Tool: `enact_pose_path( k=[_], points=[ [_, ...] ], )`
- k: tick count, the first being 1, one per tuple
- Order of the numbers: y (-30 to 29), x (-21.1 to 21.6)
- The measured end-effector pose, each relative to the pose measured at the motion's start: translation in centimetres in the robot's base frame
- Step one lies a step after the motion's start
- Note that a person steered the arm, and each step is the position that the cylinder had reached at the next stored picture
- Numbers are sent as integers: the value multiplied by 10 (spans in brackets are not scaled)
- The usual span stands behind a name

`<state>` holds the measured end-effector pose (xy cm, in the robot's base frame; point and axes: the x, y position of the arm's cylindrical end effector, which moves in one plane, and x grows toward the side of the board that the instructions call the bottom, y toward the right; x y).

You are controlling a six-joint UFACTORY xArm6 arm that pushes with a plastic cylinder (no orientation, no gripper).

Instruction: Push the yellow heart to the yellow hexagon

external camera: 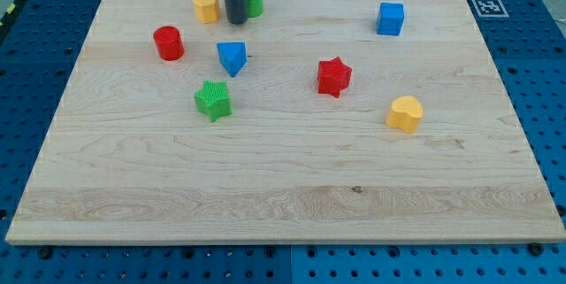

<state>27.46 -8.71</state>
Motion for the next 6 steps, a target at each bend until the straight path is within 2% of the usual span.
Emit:
enact_pose_path(
  k=[3,4,5,6],
  points=[
    [-89,-34],
    [-41,8],
    [44,56],
    [136,78]
  ],
)
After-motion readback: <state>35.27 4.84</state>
